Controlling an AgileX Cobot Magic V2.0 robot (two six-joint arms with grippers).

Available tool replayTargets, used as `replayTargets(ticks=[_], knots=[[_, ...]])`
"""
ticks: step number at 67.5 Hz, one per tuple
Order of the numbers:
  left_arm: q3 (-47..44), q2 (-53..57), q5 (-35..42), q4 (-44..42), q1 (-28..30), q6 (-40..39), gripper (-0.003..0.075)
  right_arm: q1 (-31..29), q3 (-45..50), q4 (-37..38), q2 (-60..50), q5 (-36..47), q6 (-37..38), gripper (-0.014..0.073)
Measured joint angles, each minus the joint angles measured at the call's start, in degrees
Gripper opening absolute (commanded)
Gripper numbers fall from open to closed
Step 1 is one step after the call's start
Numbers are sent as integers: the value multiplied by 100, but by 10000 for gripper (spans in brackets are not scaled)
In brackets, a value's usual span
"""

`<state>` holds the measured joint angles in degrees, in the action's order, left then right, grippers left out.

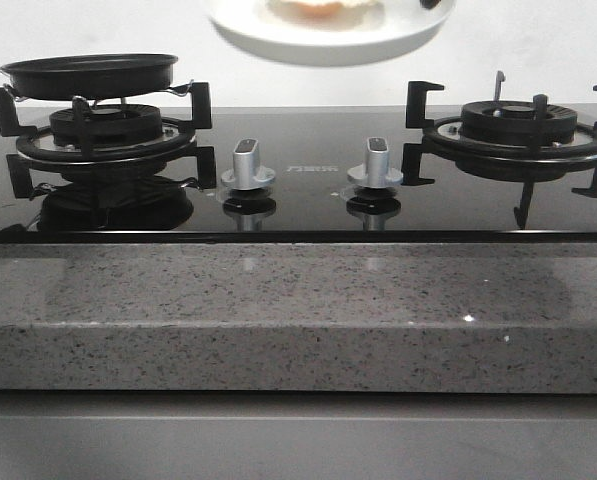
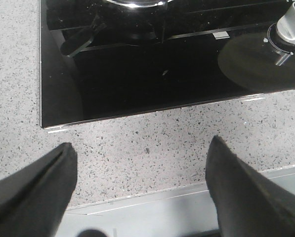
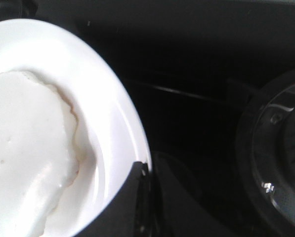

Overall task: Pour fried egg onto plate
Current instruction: 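Lower the plate with the right gripper back between the burners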

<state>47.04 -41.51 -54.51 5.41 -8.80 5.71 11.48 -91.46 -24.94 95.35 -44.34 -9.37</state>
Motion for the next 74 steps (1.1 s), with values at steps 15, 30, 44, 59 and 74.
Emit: replayTargets(ticks=[15,30,44,59,74], knots=[[0,0,74,0,0,0,535,-37,-566,-216,691,0,0,-69],[0,0,121,0,0,0,535,-37,-692,-264,1351,158,0,-69],[0,0,157,0,0,0,535,-27,-692,-321,1813,196,0,-69],[0,0,157,0,0,0,535,-27,-699,-422,1998,207,0,-36],[0,0,157,0,0,0,535,-27,-714,-470,2089,194,11,270]])
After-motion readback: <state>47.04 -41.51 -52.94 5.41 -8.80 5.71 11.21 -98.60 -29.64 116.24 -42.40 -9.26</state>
